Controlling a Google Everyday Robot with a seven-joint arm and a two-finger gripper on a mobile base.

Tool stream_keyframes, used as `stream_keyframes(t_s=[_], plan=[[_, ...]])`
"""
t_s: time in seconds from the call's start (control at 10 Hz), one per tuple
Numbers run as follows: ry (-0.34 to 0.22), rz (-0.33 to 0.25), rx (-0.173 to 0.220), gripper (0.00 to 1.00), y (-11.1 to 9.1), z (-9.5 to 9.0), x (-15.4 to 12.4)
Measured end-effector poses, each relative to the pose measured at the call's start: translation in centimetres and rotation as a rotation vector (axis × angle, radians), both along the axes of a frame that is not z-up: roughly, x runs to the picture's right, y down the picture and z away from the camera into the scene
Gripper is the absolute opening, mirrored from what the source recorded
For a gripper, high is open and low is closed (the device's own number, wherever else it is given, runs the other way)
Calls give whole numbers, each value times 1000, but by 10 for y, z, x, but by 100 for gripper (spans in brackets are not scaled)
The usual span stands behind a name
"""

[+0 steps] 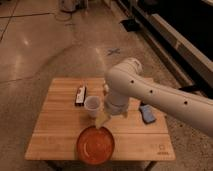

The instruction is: Push the ceramic bowl across the table

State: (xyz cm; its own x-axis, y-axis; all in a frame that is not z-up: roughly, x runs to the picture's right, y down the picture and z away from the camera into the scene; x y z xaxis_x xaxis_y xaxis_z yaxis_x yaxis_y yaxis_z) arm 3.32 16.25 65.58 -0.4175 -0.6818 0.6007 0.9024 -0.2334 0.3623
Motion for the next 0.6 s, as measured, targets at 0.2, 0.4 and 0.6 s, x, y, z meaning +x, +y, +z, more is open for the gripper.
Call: stream_keyframes(t_s=[0.2,0.4,0.6], plan=[[26,-5,-5,80,23,28,6],[39,6,2,80,45,58,9],[47,7,18,80,63,85,10]])
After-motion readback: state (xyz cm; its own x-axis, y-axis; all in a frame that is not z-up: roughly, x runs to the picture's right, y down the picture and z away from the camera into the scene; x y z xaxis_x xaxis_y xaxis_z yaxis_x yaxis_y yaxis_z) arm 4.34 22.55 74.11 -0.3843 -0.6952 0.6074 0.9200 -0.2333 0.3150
